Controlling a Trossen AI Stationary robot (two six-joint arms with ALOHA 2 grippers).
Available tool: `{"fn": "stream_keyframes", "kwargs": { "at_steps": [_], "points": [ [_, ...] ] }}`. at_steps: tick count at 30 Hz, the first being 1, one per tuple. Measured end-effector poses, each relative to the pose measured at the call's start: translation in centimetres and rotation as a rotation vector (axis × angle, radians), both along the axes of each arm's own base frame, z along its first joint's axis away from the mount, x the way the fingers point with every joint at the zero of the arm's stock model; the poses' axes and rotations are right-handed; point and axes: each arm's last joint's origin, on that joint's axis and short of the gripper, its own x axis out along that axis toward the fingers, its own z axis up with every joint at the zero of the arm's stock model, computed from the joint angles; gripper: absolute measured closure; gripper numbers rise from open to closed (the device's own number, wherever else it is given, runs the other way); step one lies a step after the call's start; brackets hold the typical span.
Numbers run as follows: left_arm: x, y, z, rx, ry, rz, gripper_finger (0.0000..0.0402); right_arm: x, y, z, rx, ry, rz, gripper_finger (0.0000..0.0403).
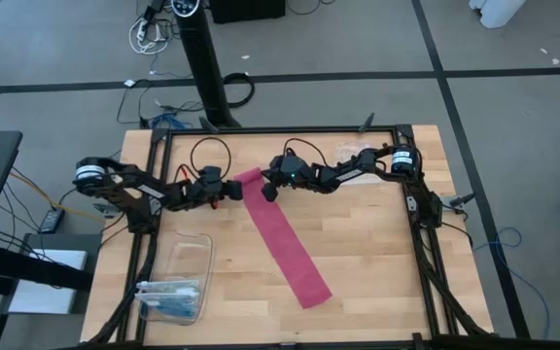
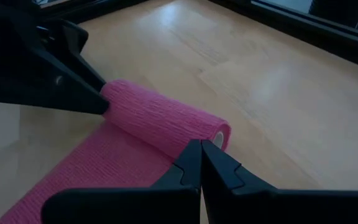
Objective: Roll bandage
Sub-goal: Roll the pink bandage
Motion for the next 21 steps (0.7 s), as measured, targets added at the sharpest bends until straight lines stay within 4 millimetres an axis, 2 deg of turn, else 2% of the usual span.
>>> {"fn": "stream_keyframes", "kwargs": {
  "at_steps": [8,11,16,21],
  "points": [
    [0.3,0.1,-0.1,0.070,-0.001,-0.035,0.0277,0.2,0.4,0.1,0.025,-0.016,0.081,0.0403],
    [0.4,0.1,-0.1,0.099,0.021,-0.060,0.0307,0.3,0.7,0.1,0.014,-0.016,0.097,0.0403],
    [0.5,0.2,0.0,0.187,0.079,-0.118,0.0381,0.4,1.2,0.1,0.027,-0.018,0.156,0.0401],
    [0.6,0.2,0.2,0.284,0.126,-0.171,0.0389,0.6,2.6,1.4,0.012,-0.015,0.219,0.0397]
  ]
}}
